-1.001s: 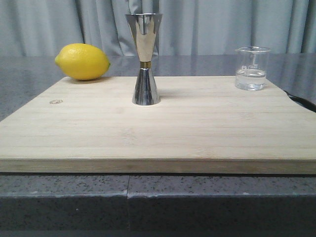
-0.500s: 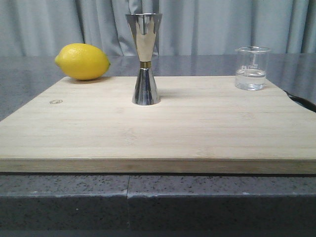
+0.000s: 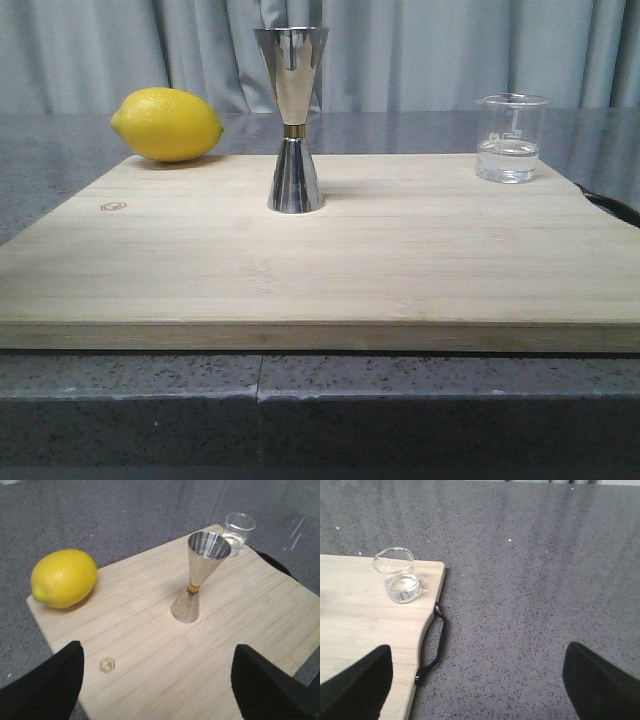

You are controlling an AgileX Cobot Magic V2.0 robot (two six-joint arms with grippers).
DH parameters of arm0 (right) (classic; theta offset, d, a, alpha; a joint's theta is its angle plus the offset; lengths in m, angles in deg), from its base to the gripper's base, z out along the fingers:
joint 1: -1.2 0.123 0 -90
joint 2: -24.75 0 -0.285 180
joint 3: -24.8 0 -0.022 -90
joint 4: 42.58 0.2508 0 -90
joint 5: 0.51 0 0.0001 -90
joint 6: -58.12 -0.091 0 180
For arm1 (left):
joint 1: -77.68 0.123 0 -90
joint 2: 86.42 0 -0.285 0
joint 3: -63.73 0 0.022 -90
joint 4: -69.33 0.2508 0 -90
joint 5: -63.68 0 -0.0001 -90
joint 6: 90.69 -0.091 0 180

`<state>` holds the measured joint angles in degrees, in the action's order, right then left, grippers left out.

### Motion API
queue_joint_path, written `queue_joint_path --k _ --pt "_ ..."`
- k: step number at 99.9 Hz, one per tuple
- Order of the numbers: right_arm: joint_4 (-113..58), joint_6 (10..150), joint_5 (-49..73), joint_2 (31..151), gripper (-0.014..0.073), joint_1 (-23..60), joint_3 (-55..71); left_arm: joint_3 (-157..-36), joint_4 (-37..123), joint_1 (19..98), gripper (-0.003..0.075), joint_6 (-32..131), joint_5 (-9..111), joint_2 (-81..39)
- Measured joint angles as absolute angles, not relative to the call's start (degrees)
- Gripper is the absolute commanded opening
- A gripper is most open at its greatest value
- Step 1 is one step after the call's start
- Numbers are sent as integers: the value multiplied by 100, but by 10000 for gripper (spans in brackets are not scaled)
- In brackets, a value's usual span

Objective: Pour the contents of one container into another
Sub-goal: 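Reach the left gripper to the steel jigger and close around it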

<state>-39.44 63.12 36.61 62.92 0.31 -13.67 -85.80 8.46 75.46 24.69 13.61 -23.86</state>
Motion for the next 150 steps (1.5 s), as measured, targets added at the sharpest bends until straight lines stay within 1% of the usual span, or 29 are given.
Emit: queue_joint_path --k 19,30,51,72,100,126,150 --pt "-3944 6312 3555 6292 629 31 -1367 -8114 -766 7546 564 585 1421 -1953" --pt "-3944 6312 3502 6292 629 31 -1367 -7863 -1444 7546 564 -494 1391 -1744" --pt "-3944 6312 3463 6292 629 31 -1367 -7712 -2209 7546 564 -1625 996 -1292" --pt "-3944 6312 3378 6292 629 31 -1367 -7712 -2666 7506 564 -2317 505 -704" --pt "-3944 6312 3310 6292 629 31 -1367 -7725 -3139 7041 564 -3155 177 257" --pt "-3944 6312 3284 6292 629 31 -1367 -8057 -3188 6586 564 -3402 44 1021" --pt "-3944 6312 3259 6292 629 31 -1367 -8640 -3223 6226 564 -3424 31 1565"
